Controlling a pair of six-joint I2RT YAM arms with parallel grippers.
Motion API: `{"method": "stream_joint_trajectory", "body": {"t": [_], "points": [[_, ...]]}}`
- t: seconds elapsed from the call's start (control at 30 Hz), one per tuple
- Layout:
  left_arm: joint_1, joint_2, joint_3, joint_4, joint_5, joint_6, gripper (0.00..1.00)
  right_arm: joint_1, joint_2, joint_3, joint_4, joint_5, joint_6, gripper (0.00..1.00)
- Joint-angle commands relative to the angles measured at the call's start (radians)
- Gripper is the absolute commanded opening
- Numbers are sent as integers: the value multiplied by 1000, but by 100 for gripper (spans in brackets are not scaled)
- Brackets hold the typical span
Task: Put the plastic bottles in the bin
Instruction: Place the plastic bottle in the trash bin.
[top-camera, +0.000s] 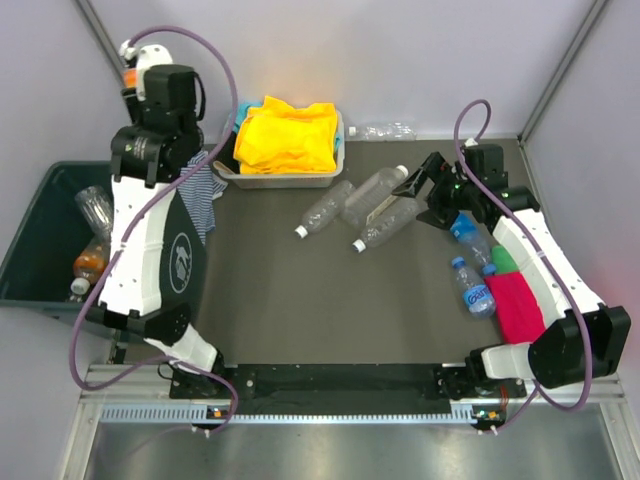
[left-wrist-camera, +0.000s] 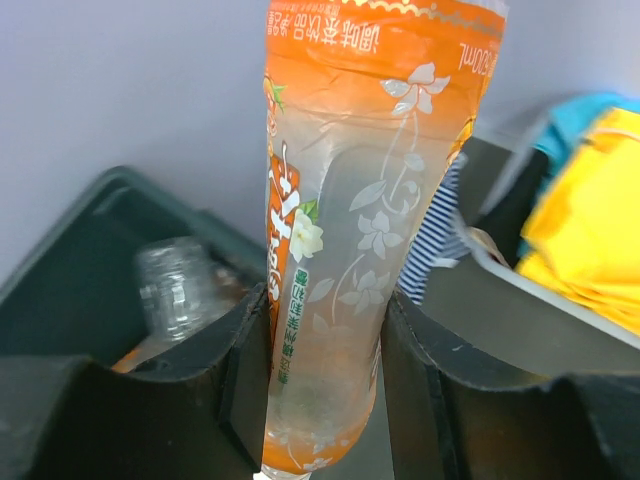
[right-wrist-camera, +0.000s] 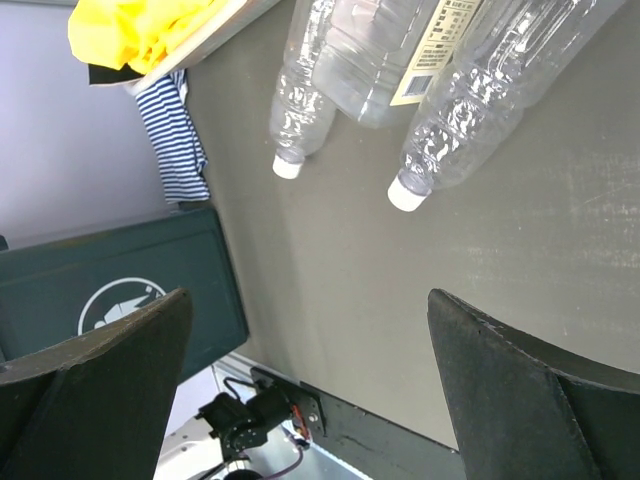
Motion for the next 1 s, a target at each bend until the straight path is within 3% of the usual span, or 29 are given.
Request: {"method": "stream_joint_trajectory", "body": {"t": [0.0, 0.27, 0.3, 0.33, 0.47, 0.6, 0.73, 0.87, 0.97], "points": [[43, -96, 6, 3, -106, 19, 45, -12, 6, 32, 28, -24, 4, 99], [74, -254, -155, 97, -238, 48, 53, -12, 44, 63, 36, -54, 4, 99], [80, -281, -204, 100, -252, 48, 57, -10, 49, 68, 36, -59, 2, 99], [86, -292, -224, 100, -255, 47, 69, -12, 52, 71, 37, -62, 4, 99], [124, -317, -273, 44, -235, 7, 99, -10, 70, 82, 39, -79, 1, 99], [126, -318, -261, 17, -160, 4, 99, -12, 81, 100, 25, -73, -9, 99], [126, -311, -221, 25, 25, 26, 99, -10, 82, 102, 18, -64, -16, 99], [125, -297, -219, 46, 380, 70, 99, -10, 78, 100, 1, -45, -29, 99], [112, -266, -244, 65, 547, 62, 99, -12, 66, 100, -18, -10, -44, 99]]}}
